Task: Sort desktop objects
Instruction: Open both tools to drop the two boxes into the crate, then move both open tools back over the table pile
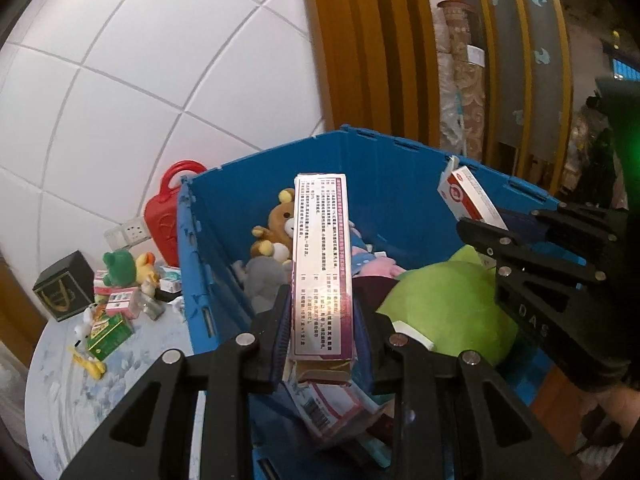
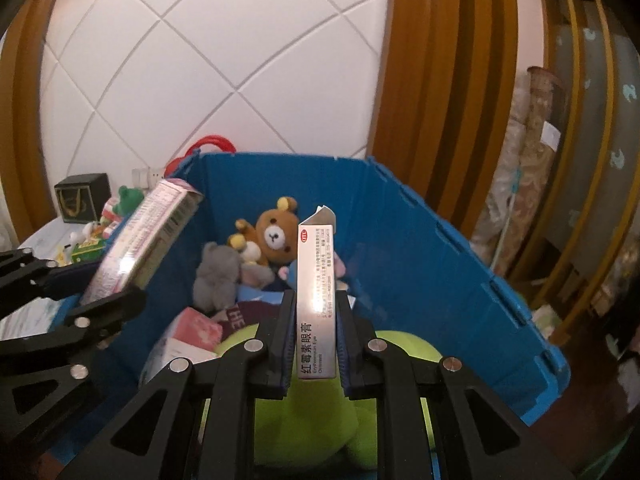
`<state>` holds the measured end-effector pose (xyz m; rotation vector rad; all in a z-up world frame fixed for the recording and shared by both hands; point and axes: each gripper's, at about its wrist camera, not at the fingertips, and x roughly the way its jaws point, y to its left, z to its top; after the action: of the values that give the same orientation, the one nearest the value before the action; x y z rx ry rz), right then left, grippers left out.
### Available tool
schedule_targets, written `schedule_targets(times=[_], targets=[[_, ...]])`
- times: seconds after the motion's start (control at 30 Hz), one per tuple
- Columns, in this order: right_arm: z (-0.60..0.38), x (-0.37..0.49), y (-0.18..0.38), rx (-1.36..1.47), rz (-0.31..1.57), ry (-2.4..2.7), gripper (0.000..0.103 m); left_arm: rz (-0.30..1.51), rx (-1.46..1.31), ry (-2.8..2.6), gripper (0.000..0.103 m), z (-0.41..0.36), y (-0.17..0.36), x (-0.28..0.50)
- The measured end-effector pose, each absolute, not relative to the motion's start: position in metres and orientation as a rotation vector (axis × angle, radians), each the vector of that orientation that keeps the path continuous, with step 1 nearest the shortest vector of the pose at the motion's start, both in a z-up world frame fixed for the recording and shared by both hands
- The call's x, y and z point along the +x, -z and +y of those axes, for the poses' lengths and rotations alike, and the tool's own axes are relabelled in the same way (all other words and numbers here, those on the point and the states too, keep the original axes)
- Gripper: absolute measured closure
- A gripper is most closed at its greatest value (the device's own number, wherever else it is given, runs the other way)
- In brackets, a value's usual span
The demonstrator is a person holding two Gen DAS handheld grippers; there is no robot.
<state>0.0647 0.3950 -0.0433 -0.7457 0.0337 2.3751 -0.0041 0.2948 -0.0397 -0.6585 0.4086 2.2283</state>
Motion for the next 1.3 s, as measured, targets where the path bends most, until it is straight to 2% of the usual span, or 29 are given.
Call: schedule_targets(times=[0.17,0.23,0.27,0.33,0.4,0.43,0.47,0.6,0.9,1.1,1.3], targets=[[0.402,0.061,0.047,-0.777,0.045,-2.374,0.084,0.425,-0.682,-2.235,0.075,0.298,0.040,-0.004],[0.405,0.062,0.047,-0.772,0.055,-2.371,0.074,0.435,-0.690,-2.248,0.075,0.299,0.040,-0.006],[0.406,0.063,0.047,-0.769,0.060,-2.371,0.065,0.437,-0.699,-2.250,0.073,0.298,0.041,-0.006],[0.406,0.065,0.047,-0.762,0.062,-2.364,0.054,0.433,-0.712,-2.248,0.059,0.297,0.042,-0.008],[0.407,0.069,0.045,-0.749,0.066,-2.356,0.031,0.425,-0.699,-2.247,0.032,0.294,0.040,-0.007],[0.406,0.072,0.043,-0.736,0.064,-2.352,0.027,0.420,-0.691,-2.245,0.026,0.293,0.039,-0.006],[0.406,0.074,0.041,-0.726,0.062,-2.351,0.022,0.414,-0.681,-2.241,0.022,0.292,0.038,-0.005],[0.402,0.084,0.033,-0.684,0.051,-2.321,0.001,0.414,-0.671,-2.239,0.022,0.290,0.039,-0.003],[0.377,0.086,0.014,-0.619,0.069,-2.324,0.000,0.318,-0.667,-2.295,0.018,0.239,0.035,-0.019],[0.309,0.051,-0.003,-0.554,0.013,-2.419,0.000,0.226,-0.676,-2.368,0.016,0.165,0.038,-0.059],[0.223,-0.018,-0.008,-0.533,-0.028,-2.508,0.000,0.193,-0.743,-2.428,0.016,0.059,0.057,-0.124]])
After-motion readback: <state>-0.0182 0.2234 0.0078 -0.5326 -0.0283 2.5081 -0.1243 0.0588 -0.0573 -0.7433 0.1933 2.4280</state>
